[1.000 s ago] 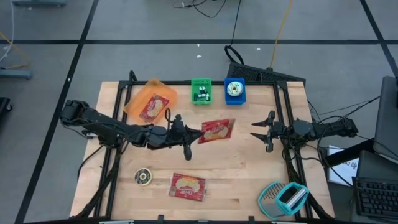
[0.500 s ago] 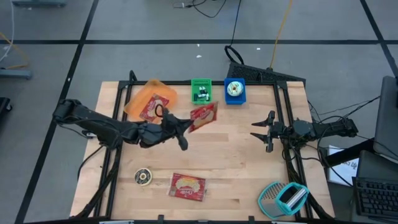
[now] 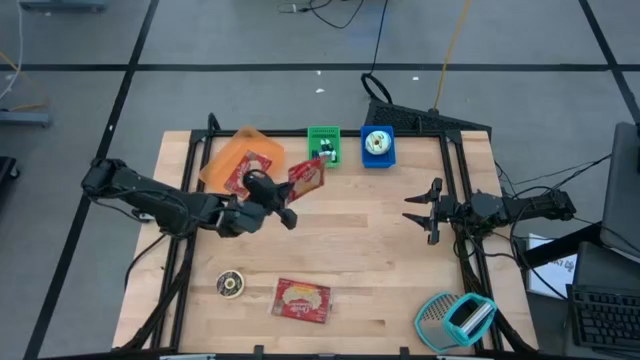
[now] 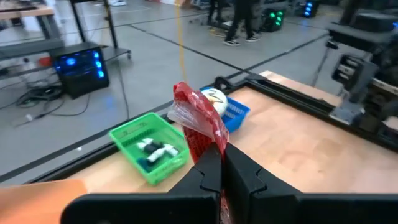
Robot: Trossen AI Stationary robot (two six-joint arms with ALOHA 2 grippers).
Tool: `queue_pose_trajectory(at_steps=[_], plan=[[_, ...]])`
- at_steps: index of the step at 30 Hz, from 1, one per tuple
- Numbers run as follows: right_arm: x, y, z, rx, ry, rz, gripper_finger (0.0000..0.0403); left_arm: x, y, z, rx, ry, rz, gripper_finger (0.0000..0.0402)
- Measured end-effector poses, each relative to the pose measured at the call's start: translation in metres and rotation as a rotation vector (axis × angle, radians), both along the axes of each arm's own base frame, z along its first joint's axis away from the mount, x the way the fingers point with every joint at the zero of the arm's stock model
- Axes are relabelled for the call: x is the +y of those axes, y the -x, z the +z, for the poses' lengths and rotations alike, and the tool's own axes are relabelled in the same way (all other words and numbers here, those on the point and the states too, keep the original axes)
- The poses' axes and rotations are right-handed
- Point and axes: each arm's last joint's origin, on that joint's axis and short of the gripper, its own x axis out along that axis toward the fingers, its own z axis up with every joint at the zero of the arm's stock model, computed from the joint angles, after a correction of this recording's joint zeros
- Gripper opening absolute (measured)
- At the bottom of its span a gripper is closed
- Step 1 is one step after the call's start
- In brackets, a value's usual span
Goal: Pick & Place Food Item
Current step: Put the red popcorn bag into the orange bin
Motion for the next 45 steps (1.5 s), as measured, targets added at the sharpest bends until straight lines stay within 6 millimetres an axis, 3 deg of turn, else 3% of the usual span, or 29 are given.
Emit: queue_pose_trajectory(at_steps=[6,15,23,27,34,45], plan=[[0.0,0.0,0.0,0.0,0.0,0.0,0.0187,0.0,0.005,-0.005,0.055,0.013,-0.003,0.0002],[0.0,0.0,0.0,0.0,0.0,0.0,0.0187,-0.011,0.0,-0.017,0.013,0.13,-0.369,0.0002],[0.0,0.0,0.0,0.0,0.0,0.0,0.0187,-0.01,0.007,-0.05,-0.144,0.123,-0.615,0.0001],[0.0,0.0,0.0,0.0,0.0,0.0,0.0187,0.004,0.023,-0.07,-0.217,0.133,-0.583,0.0001],[0.0,0.0,0.0,0.0,0.0,0.0,0.0187,0.033,0.062,-0.078,-0.386,0.11,-0.473,0.0001],[0.0,0.0,0.0,0.0,0.0,0.0,0.0187,0.063,0.121,-0.09,-0.558,0.068,-0.053,0.0002]])
